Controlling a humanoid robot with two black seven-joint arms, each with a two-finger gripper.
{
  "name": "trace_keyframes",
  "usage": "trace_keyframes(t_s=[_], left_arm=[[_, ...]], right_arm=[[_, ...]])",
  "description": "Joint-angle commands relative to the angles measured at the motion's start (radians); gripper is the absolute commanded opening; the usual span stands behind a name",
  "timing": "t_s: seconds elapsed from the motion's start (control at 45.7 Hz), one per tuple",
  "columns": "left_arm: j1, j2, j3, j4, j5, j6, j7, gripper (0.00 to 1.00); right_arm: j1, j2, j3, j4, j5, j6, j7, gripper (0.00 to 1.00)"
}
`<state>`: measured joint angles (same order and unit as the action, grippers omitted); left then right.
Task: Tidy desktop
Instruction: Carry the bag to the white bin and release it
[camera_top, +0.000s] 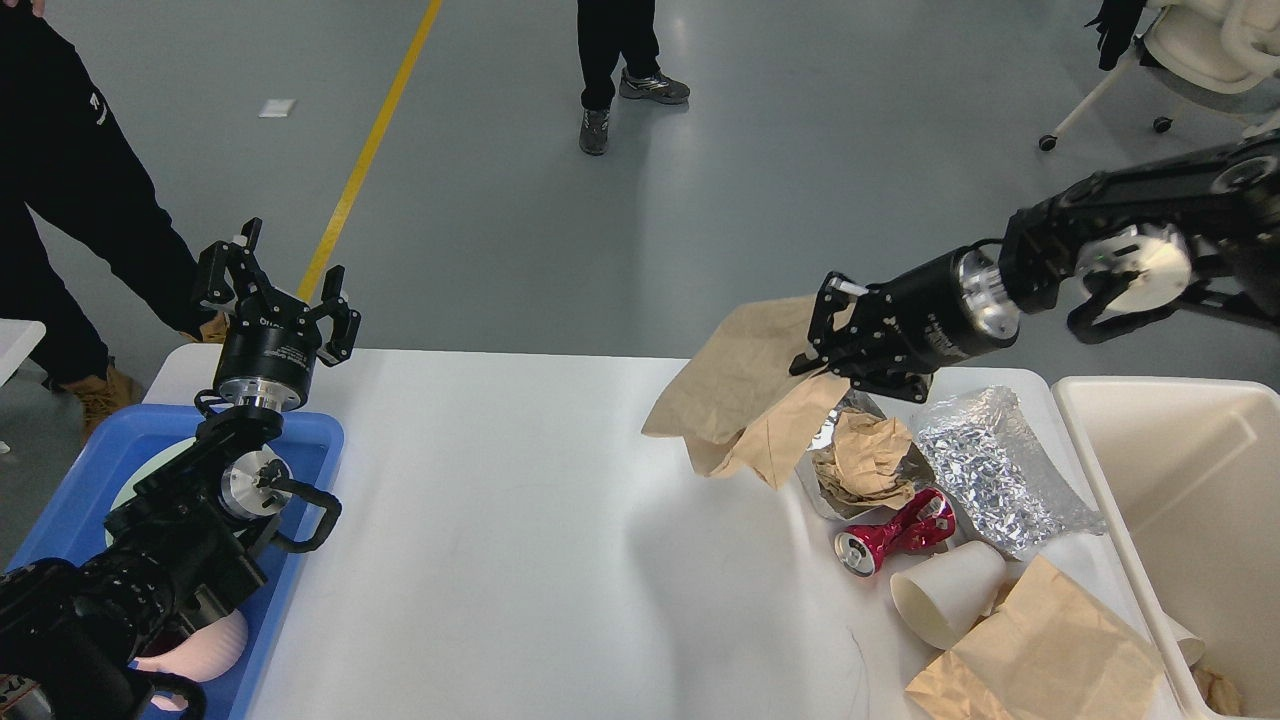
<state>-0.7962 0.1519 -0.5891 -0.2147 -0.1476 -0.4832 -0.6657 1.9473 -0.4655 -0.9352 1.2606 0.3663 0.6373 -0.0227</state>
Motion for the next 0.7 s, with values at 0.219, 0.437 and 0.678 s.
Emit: trace_keyframes(t_s=[0.219, 0.437, 0.678], left_arm=[[0.0, 0.0, 0.0, 0.0, 0.0, 0.0, 0.0, 0.96], [0.0, 0.0, 0.0, 0.0, -0.001, 0.0, 0.0, 0.96], [0.0, 0.0, 0.0, 0.0, 0.0, 0.0, 0.0, 0.96]], right_arm=[[0.266, -0.202, -0.011, -0.007, -0.108, 0.199, 0.0, 0.0], [0.243, -0.223, -0.057, -0.087, -0.182, 0.173, 0.0, 0.0], [0.003, -0.309, -0.112, -0.322, -0.184, 0.068, 0.0, 0.0]])
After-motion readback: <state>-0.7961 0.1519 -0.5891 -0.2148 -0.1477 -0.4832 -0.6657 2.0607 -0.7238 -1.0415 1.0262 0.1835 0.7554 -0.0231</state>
